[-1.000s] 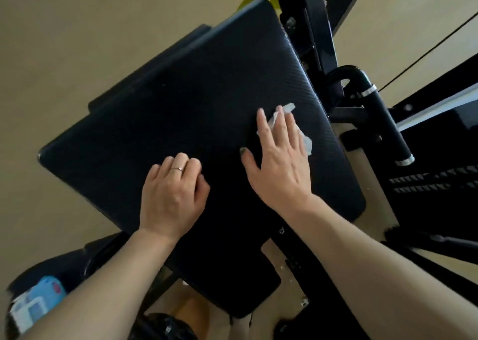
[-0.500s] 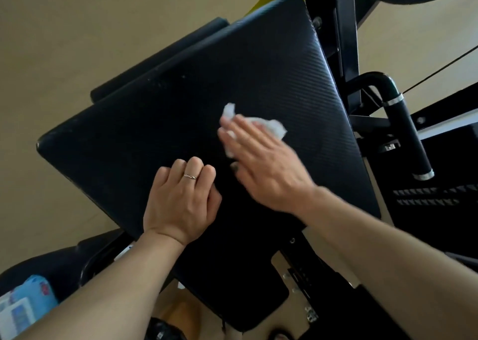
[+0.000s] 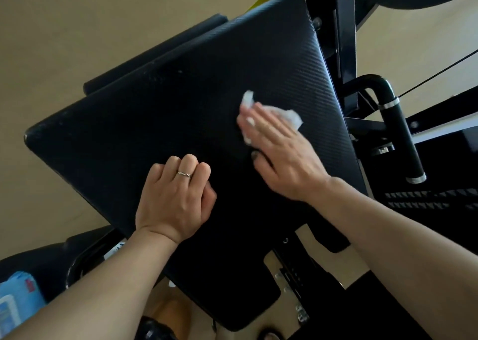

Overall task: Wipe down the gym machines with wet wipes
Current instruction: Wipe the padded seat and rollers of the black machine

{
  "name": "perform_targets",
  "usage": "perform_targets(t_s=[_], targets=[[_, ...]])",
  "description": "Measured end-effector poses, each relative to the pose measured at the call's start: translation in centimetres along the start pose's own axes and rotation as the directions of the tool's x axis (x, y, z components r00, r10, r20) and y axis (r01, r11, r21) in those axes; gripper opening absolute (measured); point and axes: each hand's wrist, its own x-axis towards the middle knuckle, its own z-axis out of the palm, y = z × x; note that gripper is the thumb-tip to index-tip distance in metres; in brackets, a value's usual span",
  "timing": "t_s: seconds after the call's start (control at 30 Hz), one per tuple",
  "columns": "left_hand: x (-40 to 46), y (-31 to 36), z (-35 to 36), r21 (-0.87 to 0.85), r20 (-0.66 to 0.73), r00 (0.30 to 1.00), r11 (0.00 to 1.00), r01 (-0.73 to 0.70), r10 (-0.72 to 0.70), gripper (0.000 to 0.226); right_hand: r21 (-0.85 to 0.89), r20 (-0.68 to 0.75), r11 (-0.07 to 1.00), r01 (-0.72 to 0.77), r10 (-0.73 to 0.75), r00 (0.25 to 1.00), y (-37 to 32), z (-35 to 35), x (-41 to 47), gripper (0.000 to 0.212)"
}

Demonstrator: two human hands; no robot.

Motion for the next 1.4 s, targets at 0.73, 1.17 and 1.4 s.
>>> perform_targets(t_s=[0.73, 1.17, 1.4], targets=[[-0.1, 0.1, 0.3, -0.022, -0.005, 1.000, 1.000, 0.015, -0.015, 0.015, -0.031, -0.051, 0.998, 0.047, -0.049, 0.998, -4.2, -1.1, 14.2, 0.058], [0.2, 0.0, 0.2, 0.011, -0.008, 1.000, 1.000, 0.022, -0.022, 0.017, -0.009, 0.097, 0.985, 0.171, -0.169, 0.981, -5.9, -0.2, 12.1, 0.060], [0.0, -0.1, 0.2, 0.019, 0.037, 0.999, 1.000, 0.014, -0.015, 0.014, -0.120, -0.133, 0.887, -0.446, 0.430, 0.893, 4.8, -5.9, 12.0, 0.058]])
